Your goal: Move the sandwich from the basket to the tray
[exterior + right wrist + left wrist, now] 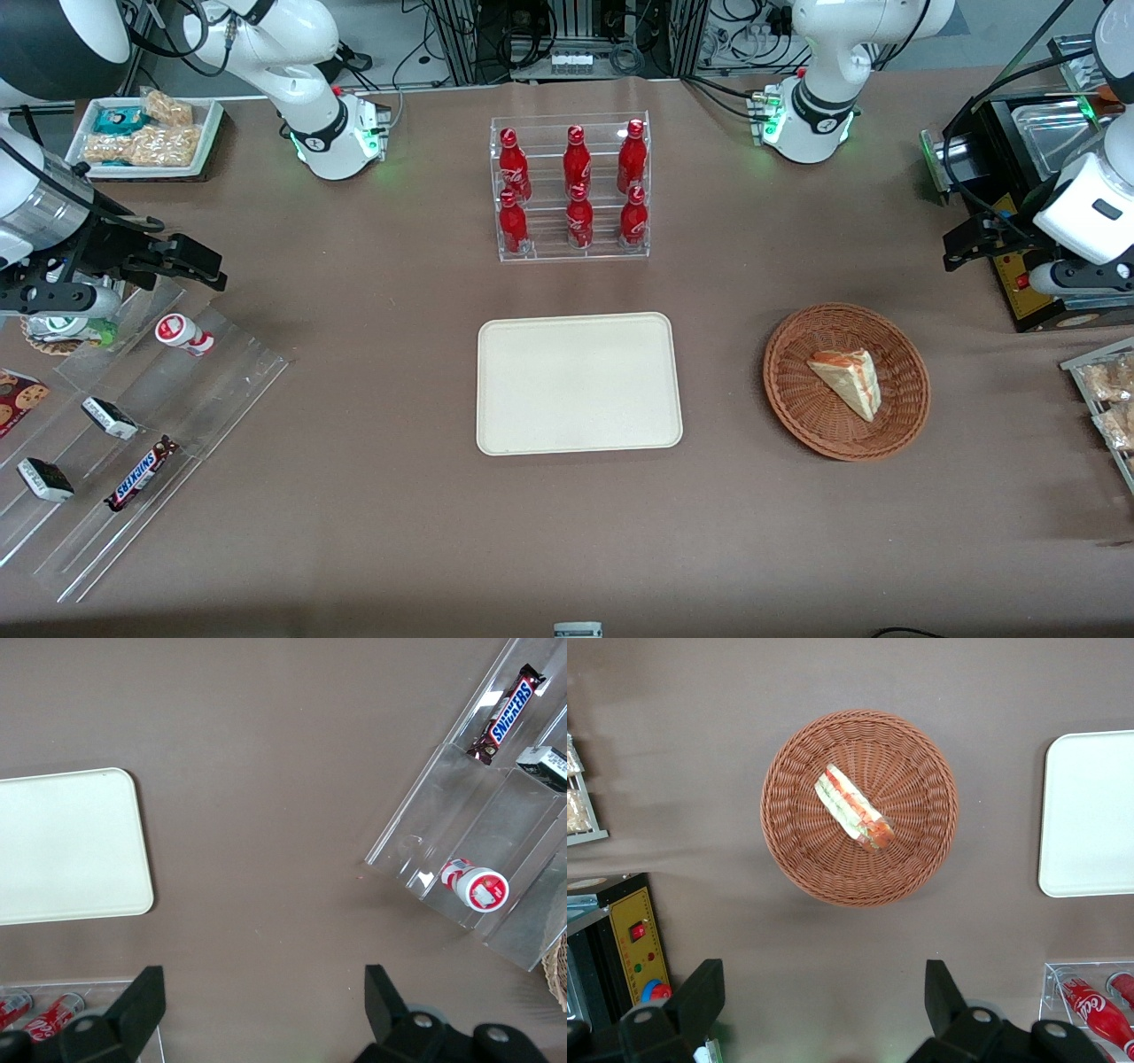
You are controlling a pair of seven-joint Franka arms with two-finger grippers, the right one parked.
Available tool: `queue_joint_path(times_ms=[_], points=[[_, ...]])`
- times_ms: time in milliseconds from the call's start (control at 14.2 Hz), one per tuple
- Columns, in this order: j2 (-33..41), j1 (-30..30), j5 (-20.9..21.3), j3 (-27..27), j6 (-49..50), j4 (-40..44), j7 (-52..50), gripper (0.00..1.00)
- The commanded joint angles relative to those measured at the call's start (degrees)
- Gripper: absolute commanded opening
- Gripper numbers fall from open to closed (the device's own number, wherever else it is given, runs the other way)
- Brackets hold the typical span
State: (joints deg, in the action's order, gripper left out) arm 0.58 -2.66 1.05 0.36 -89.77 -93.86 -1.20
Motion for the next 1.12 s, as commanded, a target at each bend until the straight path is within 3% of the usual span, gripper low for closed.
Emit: queue_joint_path(times_ms=[0,773,1055], points=[[-0.32,0.2,0.88,-0.36,1.26,0.96,-1.0,1.0],[-0.41,0.28,0.97,-0.36,3.11,0.96,-1.0,1.0],[-4.17,0.55,0.53,-0.27,2.14,0.44,-1.44,1.0]])
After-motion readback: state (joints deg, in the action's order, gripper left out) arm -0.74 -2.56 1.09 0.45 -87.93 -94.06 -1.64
